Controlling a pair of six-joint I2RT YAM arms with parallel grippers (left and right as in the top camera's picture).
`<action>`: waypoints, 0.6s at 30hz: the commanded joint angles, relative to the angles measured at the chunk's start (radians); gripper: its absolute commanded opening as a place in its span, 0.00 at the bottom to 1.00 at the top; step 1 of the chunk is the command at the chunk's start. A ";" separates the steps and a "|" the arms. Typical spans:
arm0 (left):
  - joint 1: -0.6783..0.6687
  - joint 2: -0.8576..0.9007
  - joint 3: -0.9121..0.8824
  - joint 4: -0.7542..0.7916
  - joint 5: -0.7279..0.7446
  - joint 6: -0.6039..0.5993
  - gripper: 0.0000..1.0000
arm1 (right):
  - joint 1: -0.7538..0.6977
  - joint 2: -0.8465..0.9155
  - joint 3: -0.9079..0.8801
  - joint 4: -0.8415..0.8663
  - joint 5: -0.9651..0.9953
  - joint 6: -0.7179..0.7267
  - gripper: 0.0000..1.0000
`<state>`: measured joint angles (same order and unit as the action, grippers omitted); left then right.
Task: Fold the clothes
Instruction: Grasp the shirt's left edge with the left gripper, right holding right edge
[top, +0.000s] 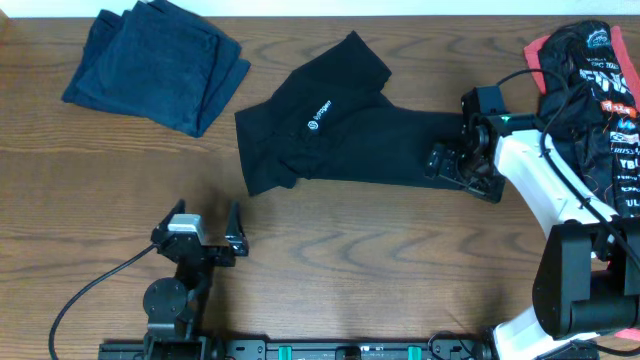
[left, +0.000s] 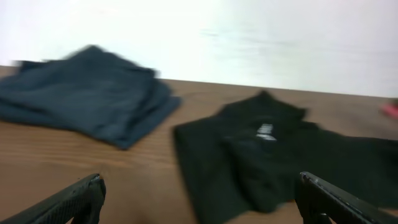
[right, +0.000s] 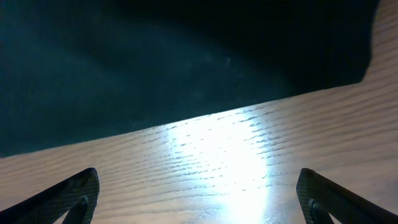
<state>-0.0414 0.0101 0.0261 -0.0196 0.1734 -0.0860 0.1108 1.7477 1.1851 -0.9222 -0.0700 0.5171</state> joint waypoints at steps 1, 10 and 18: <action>-0.004 -0.003 0.025 0.003 0.214 -0.095 0.98 | -0.005 0.005 -0.004 0.003 -0.027 0.021 0.99; -0.004 0.317 0.373 -0.093 0.360 -0.048 0.98 | 0.001 0.005 -0.004 0.038 -0.025 0.021 0.99; -0.046 0.937 0.861 -0.586 0.431 0.082 0.98 | 0.015 0.005 -0.005 0.029 -0.025 0.021 0.99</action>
<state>-0.0635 0.7971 0.7818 -0.5247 0.5533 -0.0586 0.1127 1.7477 1.1816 -0.8909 -0.0948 0.5209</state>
